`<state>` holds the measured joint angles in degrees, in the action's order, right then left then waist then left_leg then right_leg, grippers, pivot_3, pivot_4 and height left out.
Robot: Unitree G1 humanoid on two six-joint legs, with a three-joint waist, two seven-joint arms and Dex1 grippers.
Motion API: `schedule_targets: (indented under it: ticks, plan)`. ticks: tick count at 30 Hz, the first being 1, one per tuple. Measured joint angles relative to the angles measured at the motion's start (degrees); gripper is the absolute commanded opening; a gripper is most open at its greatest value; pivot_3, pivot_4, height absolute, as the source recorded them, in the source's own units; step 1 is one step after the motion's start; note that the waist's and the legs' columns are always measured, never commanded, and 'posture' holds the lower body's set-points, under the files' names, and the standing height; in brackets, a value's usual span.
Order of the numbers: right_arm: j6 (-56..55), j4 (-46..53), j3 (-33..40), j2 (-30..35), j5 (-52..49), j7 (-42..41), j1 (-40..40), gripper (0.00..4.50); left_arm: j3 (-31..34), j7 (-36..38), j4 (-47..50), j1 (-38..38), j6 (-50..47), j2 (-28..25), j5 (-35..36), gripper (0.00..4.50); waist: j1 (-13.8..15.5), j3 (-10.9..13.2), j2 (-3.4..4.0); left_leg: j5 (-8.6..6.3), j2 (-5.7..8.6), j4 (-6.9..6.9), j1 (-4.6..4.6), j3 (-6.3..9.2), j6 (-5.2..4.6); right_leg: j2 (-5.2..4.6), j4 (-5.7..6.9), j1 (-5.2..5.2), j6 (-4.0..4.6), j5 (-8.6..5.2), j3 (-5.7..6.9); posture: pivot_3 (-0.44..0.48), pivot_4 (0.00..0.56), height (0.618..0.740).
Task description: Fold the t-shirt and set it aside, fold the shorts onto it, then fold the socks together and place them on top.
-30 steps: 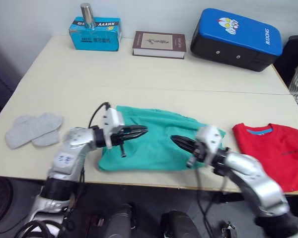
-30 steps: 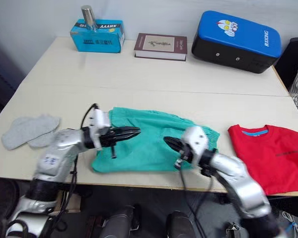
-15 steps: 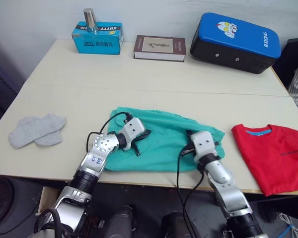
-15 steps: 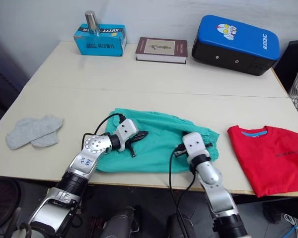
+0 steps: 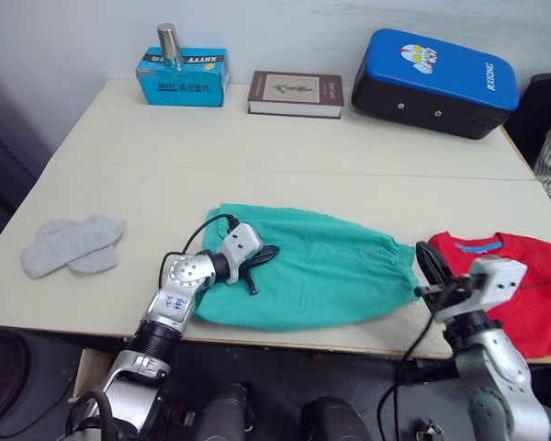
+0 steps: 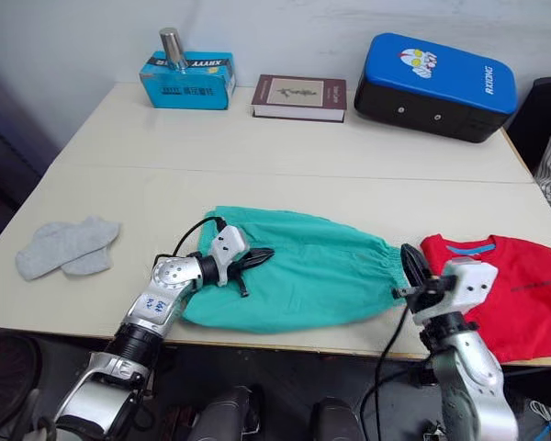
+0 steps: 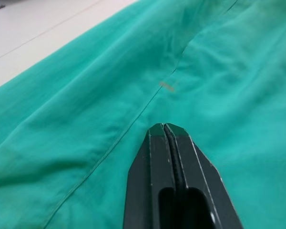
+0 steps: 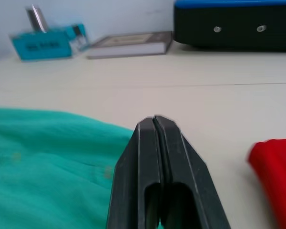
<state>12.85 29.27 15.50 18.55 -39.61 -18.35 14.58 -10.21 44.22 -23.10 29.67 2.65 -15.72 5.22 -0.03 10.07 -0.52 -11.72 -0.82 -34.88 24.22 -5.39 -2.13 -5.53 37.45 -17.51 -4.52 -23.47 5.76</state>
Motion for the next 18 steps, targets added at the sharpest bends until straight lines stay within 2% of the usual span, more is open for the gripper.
schedule_targets:
  ticks: [3, 6, 8, 11, 12, 14, 18]
  plan:
    - [10.9, 8.1, 4.5, 4.8, -20.1, 5.3, 10.3, 1.52, 0.1, 6.6, -0.5, 3.0, 1.9, 1.8, 3.8, 0.00, 0.8, 0.1, 0.01, -0.02, 0.02, -0.02, 0.17, 0.05, -0.05, 0.00, -0.22, 0.00, 0.00, 0.00, 0.02, 0.000, 0.150, 0.740]
    - [15.2, 10.2, 7.9, 5.7, -35.2, 14.0, 17.3, 2.55, 0.1, 12.4, -0.5, 6.4, 3.3, 3.0, 6.5, 0.00, 0.9, 0.1, 0.00, -0.02, 0.02, 0.00, 0.25, -0.03, -0.08, 0.02, -0.56, 0.05, 0.02, -0.01, 0.01, 0.000, 0.150, 0.740]
    - [16.0, 11.1, 9.3, 5.9, -43.7, 19.6, 20.5, 3.26, -0.6, 15.9, -0.9, 7.4, 4.8, 4.2, 7.4, 0.00, 0.7, 0.1, 0.01, -0.05, 0.02, 0.00, 0.25, -0.09, -0.14, 0.02, -0.59, 0.05, 0.02, -0.01, -0.02, 0.000, 0.150, 0.740]
    - [17.7, 11.0, 8.9, 7.6, -51.2, 26.2, 23.0, 4.31, -2.5, 18.6, -4.4, 8.2, 7.0, 4.8, 6.4, 0.00, 0.3, 0.1, 0.01, -0.04, 0.01, 0.01, 0.25, -0.09, -0.15, 0.04, -0.60, 0.02, 0.03, -0.02, -0.02, 0.000, 0.150, 0.740]
    - [18.3, 10.9, 8.2, 7.9, -52.5, 27.8, 23.1, 4.45, -2.9, 18.8, -5.7, 8.3, 7.5, 4.8, 5.7, 0.00, 0.2, 0.1, 0.00, -0.04, -0.01, 0.01, 0.25, -0.09, -0.15, 0.05, -0.60, 0.01, 0.03, -0.02, -0.02, 0.000, 0.150, 0.740]
    - [18.9, 10.4, 5.1, 7.7, -54.3, 31.3, 21.2, 4.45, -3.4, 18.2, -9.5, 8.7, 8.2, 5.2, 3.9, 0.00, 0.0, 0.1, -0.01, -0.04, -0.02, 0.01, 0.26, -0.09, -0.15, 0.06, -0.59, -0.03, 0.03, -0.03, -0.03, 0.000, 0.150, 0.740]
    - [18.4, 7.9, -0.4, 4.9, -54.2, 36.9, 12.1, 4.45, -3.3, 15.2, -15.5, 10.5, 9.5, 5.7, 0.9, 0.00, -0.2, 0.2, -0.22, -0.02, -0.04, 0.01, 0.27, -0.08, -0.18, 0.06, -0.59, -0.06, 0.02, -0.03, -0.02, 0.000, 0.150, 0.740]
